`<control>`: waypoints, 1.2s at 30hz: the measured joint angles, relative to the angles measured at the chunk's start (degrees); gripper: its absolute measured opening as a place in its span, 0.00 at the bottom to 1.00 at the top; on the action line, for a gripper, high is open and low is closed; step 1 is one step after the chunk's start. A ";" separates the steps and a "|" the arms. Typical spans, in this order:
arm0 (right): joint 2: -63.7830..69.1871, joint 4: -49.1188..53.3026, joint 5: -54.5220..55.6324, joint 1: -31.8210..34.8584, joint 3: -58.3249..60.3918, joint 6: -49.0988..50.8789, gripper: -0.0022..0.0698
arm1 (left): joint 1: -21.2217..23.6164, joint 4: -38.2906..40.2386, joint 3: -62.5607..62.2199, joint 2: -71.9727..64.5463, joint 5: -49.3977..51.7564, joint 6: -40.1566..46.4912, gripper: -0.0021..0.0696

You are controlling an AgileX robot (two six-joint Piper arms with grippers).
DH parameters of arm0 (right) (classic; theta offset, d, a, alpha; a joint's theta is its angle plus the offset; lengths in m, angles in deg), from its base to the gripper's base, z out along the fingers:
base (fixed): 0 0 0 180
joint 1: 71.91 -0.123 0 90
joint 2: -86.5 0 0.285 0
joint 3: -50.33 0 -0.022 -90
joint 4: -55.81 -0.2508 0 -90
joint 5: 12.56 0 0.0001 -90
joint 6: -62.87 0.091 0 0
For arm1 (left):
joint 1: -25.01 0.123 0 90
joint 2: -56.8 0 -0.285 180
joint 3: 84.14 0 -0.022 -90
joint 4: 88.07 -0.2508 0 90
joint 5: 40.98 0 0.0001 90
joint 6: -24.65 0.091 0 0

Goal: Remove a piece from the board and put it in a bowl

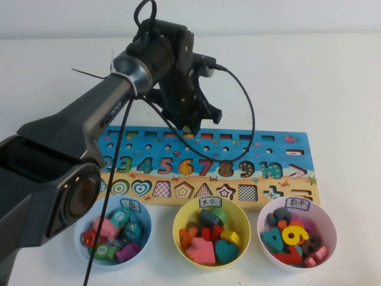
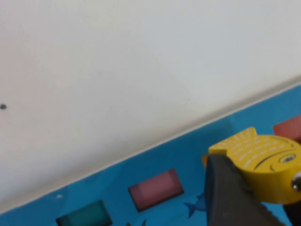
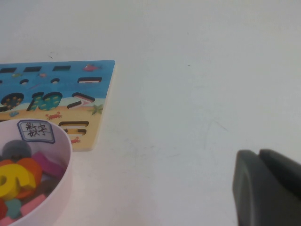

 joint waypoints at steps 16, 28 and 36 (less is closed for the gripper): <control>-0.13 0.00 0.00 0.00 0.00 0.00 0.01 | -0.50 0.00 8.25 16.40 -0.11 6.28 0.32; -0.26 0.00 0.00 0.00 0.00 0.00 0.01 | -5.11 -1.88 54.30 51.05 -0.27 3.54 0.32; -0.26 0.00 0.00 0.00 0.00 0.00 0.01 | -5.22 -1.88 72.64 57.62 -10.17 -0.18 0.32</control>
